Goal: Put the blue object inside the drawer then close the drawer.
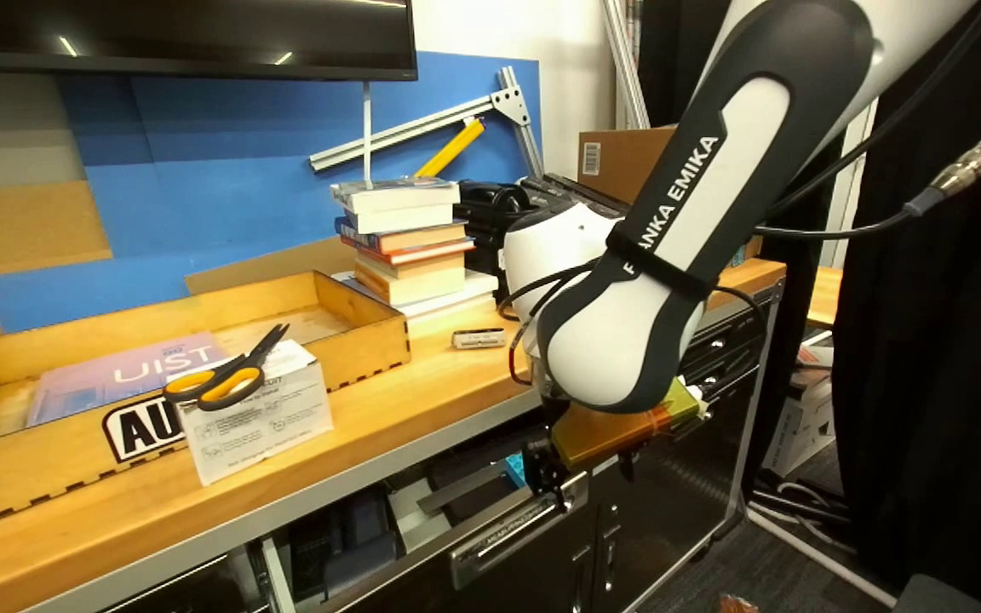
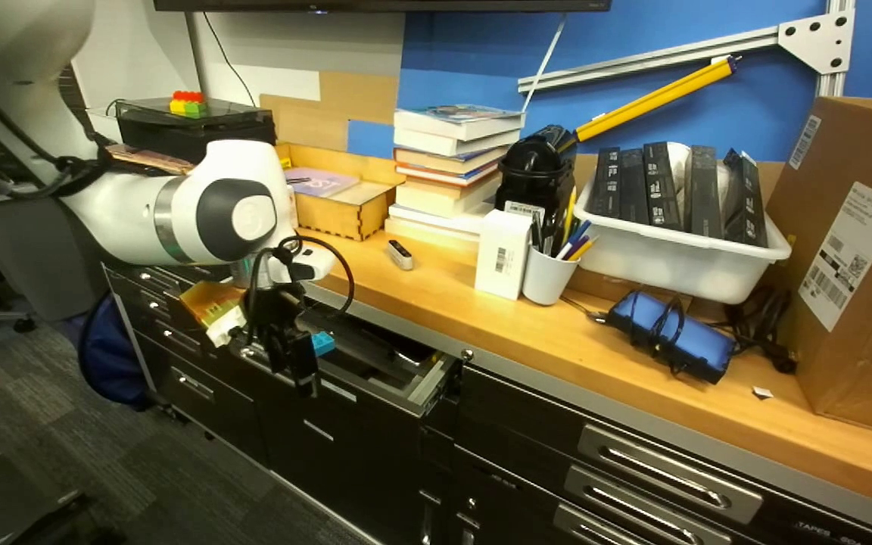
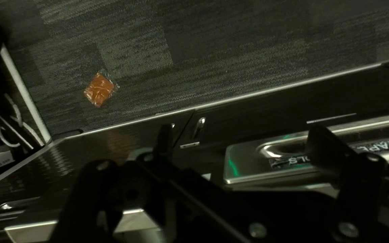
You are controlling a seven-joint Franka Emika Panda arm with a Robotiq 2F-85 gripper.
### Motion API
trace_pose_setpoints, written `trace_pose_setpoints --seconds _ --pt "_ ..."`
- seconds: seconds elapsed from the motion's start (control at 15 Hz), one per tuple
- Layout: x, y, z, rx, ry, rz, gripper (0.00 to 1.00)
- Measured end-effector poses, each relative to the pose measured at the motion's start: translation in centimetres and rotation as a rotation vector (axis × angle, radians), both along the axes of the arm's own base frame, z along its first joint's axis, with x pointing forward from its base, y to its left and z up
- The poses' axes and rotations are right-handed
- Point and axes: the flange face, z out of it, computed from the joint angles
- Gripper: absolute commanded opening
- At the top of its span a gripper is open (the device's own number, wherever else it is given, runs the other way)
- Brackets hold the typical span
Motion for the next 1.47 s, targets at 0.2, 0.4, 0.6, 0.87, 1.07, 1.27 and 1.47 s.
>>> trace_pose_setpoints --seconds 0.2,0.4,0.6,0.87,1.07,1.27,1.47 --pt "2.8 0.5 0.1 -0.016 -0.047 -0.046 1.0" --pt "5.7 1.0 0.1 -0.035 -0.094 -0.075 1.0" --pt "7.9 1.5 0.2 -0.048 -0.131 -0.101 1.0" --pt "8.9 1.3 0.9 -0.052 -0.168 -0.149 1.0" --pt "8.2 1.0 2.2 -0.066 -0.214 -0.178 1.0" --pt "6.1 2.0 5.8 -0.041 -0.251 -0.162 1.0" --pt "2.6 4.7 10.2 0.035 -0.23 -0.071 1.0"
